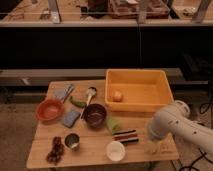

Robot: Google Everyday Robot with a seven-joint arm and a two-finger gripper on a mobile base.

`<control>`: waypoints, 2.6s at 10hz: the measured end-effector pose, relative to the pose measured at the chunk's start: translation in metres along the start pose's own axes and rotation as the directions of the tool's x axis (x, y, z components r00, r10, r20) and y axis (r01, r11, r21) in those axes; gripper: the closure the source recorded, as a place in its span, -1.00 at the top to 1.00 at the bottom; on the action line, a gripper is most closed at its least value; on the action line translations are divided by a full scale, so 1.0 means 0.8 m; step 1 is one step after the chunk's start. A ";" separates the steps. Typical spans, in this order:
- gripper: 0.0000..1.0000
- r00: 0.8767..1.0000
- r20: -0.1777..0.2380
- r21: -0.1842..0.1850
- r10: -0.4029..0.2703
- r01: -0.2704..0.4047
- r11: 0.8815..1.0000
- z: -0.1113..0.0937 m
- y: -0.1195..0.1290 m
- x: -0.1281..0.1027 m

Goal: Place eraser in red bowl

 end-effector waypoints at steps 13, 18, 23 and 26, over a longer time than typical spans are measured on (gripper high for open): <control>0.60 1.000 0.000 0.000 0.000 0.000 1.000 0.000 0.000 0.000; 0.60 1.000 0.001 0.000 0.000 0.000 1.000 0.000 0.000 0.000; 0.60 0.990 0.072 -0.091 -0.124 0.130 0.987 0.009 -0.007 -0.056; 0.60 0.968 0.109 -0.147 -0.225 0.239 0.960 0.019 -0.009 -0.111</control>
